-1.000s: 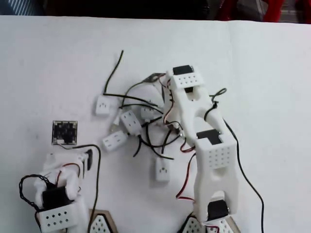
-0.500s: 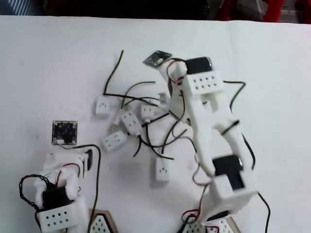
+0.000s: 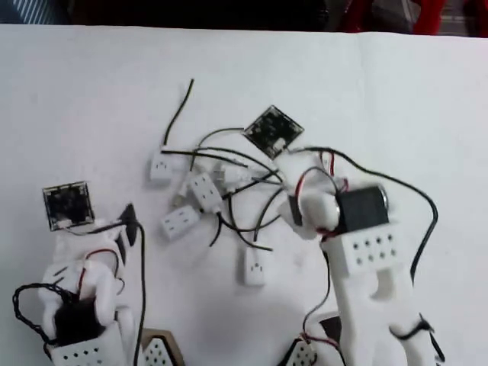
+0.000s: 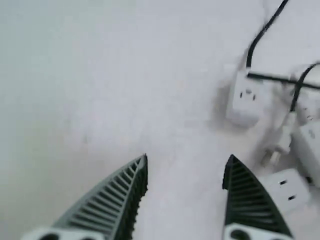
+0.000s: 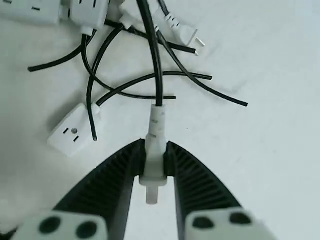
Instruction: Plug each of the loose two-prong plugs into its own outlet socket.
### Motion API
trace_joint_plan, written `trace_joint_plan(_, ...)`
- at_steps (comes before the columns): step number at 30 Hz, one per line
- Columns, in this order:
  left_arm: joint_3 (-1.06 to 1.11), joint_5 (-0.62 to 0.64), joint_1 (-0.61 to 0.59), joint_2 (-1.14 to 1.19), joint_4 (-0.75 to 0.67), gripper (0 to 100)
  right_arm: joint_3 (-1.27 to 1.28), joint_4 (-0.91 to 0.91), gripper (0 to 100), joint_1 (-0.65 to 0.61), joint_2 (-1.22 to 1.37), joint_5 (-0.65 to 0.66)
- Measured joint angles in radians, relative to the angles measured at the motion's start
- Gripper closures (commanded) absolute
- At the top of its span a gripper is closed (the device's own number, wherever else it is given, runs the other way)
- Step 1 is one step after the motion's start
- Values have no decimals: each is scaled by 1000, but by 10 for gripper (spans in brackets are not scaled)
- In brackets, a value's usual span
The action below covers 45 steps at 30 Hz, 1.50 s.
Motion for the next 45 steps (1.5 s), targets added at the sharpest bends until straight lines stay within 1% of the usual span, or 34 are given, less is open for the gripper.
trace_joint_plan(3, -52, 58, 100, -12, -23, 753, 80, -74, 981, -40, -74, -61)
trace_joint_plan(6, -55, 78, 227, -9, -77, 753, 124, -118, 978, -123, -115, -129)
trace_joint_plan(8, -38, 80, 288, -12, -135, 753, 129, -129, 978, -186, -127, -173)
trace_joint_plan(10, -15, 80, 322, -8, -193, 753, 130, -130, 978, -250, -138, -226)
trace_joint_plan(14, 5, 80, 353, 0, -278, 753, 130, -130, 979, -370, -141, -328)
trace_joint_plan(19, 5, 74, 434, 0, -307, 754, 130, -170, 980, -505, -141, -397)
trace_joint_plan(22, 5, 21, 499, 0, -307, 754, 130, -195, 980, -562, -141, -408)
trace_joint_plan(27, 0, -14, 543, 0, -307, 754, 130, -204, 980, -582, -143, -411)
trace_joint_plan(34, -72, -14, 554, 2, -307, 753, 130, -226, 980, -583, -157, -413)
trace_joint_plan(40, -123, -14, 555, 0, -307, 753, 226, -259, 980, -585, -141, -413)
trace_joint_plan(45, -130, -14, 555, -3, -333, 754, 238, -275, 980, -591, -146, -413)
